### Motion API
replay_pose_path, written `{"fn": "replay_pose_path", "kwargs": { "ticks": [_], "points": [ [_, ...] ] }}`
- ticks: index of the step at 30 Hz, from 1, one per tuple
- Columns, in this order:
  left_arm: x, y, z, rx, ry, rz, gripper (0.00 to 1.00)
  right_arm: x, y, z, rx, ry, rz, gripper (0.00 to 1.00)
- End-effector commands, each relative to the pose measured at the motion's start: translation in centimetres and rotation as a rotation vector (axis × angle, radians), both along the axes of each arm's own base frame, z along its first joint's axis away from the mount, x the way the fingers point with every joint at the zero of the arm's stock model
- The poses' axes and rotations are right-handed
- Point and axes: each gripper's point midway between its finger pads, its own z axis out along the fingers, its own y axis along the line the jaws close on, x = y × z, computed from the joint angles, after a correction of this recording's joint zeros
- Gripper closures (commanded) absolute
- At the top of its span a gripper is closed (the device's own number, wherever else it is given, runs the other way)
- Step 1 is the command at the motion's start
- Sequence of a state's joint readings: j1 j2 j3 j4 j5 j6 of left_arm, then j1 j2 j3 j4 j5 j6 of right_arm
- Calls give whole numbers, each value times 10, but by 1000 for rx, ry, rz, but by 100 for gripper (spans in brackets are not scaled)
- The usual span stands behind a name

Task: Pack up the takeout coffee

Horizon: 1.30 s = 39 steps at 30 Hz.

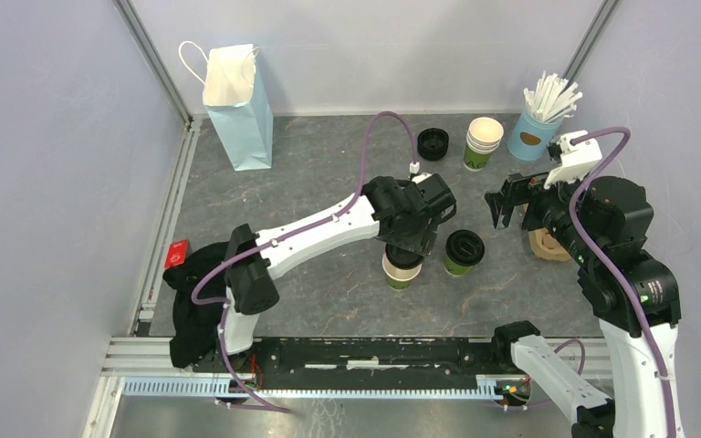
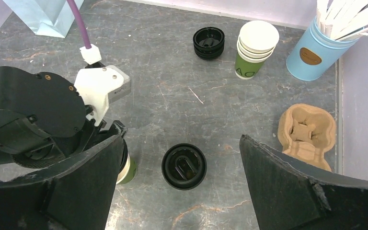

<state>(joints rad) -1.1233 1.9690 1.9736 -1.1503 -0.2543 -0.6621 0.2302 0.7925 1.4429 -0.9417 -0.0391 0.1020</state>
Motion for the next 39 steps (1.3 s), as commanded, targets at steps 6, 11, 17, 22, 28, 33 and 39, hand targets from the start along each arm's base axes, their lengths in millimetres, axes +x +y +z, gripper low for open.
{"fn": "replay_pose_path", "kwargs": {
  "ticks": [6, 11, 17, 22, 28, 33, 39],
  "points": [
    [-7, 0, -8, 53, 41, -74, 37, 3, 1, 1, -23, -23, 5, 2],
    [-11, 0, -13, 60, 62, -97, 37, 2, 3, -1, -16, -23, 15, 2],
    [-13, 0, -18, 70, 80, -109, 36, 1, 2, -3, -17, -20, 15, 2],
    [-11, -2, -18, 73, 74, -117, 36, 1, 2, -3, -16, -21, 14, 2],
    [-10, -1, -22, 86, 71, -124, 36, 0, 0, -4, -19, -22, 5, 2],
    [-10, 1, -25, 101, 73, -125, 35, -1, 0, -4, -22, -23, 6, 2],
    [-9, 0, -28, 108, 74, -131, 33, -1, 0, -5, -22, -22, 5, 2]
  ]
}}
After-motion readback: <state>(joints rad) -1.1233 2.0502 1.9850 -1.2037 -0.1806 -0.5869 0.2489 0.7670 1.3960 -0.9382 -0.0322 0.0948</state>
